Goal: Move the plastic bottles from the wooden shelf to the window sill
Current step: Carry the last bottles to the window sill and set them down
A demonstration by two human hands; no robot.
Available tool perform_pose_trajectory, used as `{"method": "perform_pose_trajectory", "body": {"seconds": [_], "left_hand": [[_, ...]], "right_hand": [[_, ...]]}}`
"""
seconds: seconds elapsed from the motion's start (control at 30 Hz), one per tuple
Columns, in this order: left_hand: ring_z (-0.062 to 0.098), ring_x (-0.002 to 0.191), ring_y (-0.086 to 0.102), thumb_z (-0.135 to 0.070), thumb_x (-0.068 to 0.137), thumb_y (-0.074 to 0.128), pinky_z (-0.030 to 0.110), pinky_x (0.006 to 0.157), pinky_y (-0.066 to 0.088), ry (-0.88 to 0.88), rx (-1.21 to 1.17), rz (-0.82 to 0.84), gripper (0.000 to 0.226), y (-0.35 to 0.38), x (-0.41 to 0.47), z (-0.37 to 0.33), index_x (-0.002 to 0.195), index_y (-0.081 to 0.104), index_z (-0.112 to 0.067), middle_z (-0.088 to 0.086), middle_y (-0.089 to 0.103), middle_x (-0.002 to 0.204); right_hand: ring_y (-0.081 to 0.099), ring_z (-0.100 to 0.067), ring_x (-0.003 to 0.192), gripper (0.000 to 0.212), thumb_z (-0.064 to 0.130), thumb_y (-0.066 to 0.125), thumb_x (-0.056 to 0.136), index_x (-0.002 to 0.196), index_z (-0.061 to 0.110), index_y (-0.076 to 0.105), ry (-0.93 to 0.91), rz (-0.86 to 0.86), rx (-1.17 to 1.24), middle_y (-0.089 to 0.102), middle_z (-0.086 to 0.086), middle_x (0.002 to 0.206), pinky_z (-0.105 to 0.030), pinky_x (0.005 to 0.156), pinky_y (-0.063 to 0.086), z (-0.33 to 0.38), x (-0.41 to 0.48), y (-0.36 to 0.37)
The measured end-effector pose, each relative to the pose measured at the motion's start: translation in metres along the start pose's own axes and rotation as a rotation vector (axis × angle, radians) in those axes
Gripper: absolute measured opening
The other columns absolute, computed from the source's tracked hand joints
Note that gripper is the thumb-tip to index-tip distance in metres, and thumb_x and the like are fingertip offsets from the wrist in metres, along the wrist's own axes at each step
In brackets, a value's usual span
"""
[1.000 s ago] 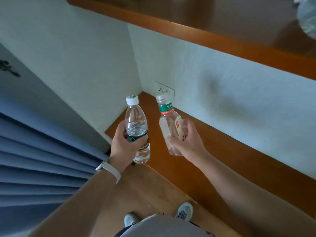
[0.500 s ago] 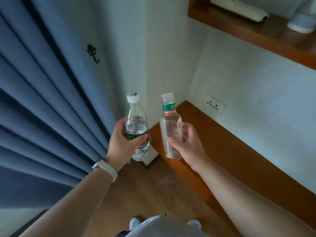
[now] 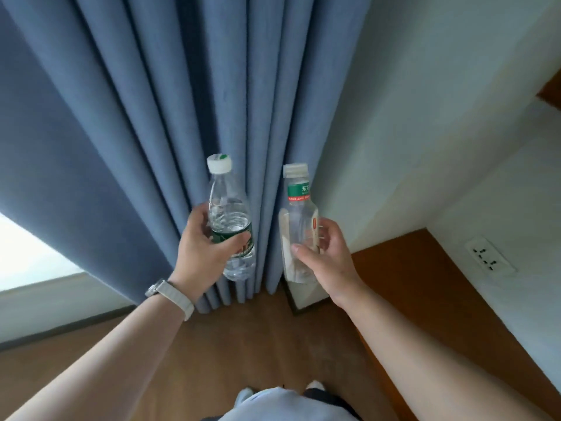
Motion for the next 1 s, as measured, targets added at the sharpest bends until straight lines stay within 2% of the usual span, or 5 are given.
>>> {"method": "perform_pose_trajectory", "body": {"seconds": [0.13, 0.63, 0.77, 0.9, 1.0], "left_hand": [[0.018, 0.099, 0.071, -0.003, 0.072, 0.087, 0.048, 0.088, 0.059, -0.025, -0.042, -0.153, 0.054, -0.047, -0.002, 0.011, 0.11, 0.057, -0.025, 0.0, 0.072, 0.106], [0.022, 0.098, 0.073, -0.022, 0.051, 0.089, 0.039, 0.076, 0.062, -0.084, -0.046, -0.678, 0.071, -0.163, -0.03, 0.001, 0.114, 0.059, -0.027, 0.001, 0.071, 0.106], [0.024, 0.098, 0.073, -0.013, 0.052, 0.095, 0.031, 0.069, 0.06, -0.065, -0.037, -0.809, 0.079, -0.181, -0.046, -0.011, 0.121, 0.058, -0.024, 0.006, 0.07, 0.11], [0.024, 0.1, 0.072, -0.031, 0.05, 0.09, 0.039, 0.075, 0.061, -0.074, 0.002, -0.937, 0.066, -0.199, -0.066, -0.011, 0.109, 0.062, -0.045, 0.006, 0.07, 0.113], [0.023, 0.098, 0.072, -0.016, 0.06, 0.092, 0.037, 0.073, 0.061, -0.101, 0.025, -1.037, 0.066, -0.214, -0.083, -0.006, 0.109, 0.058, -0.046, 0.002, 0.068, 0.112]], "right_hand": [[0.06, 0.002, 0.1, 0.053, 0.019, 0.082, 0.077, 0.121, 0.025, 0.052, -0.03, 0.137, -0.05, 0.062, 0.011, 0.109, -0.026, 0.094, 0.049, 0.008, 0.017, 0.043], [0.055, 0.005, 0.105, 0.064, 0.026, 0.08, 0.079, 0.129, 0.037, 0.042, -0.234, 0.834, -0.092, 0.055, 0.023, 0.114, -0.005, 0.075, 0.046, 0.072, 0.071, 0.206], [0.054, -0.001, 0.11, 0.068, 0.032, 0.08, 0.077, 0.132, 0.036, 0.041, -0.29, 0.965, -0.106, 0.053, 0.016, 0.121, -0.011, 0.084, 0.046, 0.086, 0.079, 0.241], [0.057, -0.003, 0.106, 0.061, 0.029, 0.079, 0.078, 0.125, 0.037, 0.041, -0.342, 1.1, -0.066, 0.055, 0.014, 0.117, -0.008, 0.073, 0.048, 0.099, 0.071, 0.277], [0.063, -0.005, 0.104, 0.057, 0.028, 0.078, 0.08, 0.123, 0.038, 0.042, -0.334, 1.205, -0.049, 0.059, 0.01, 0.116, -0.014, 0.074, 0.053, 0.101, 0.058, 0.301]]}}
Point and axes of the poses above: each hand's wrist, its own x-axis towards the middle knuckle, its own y-axis out of the palm, z = x × y, the point moved 3 cm from there along x, towards the middle knuckle
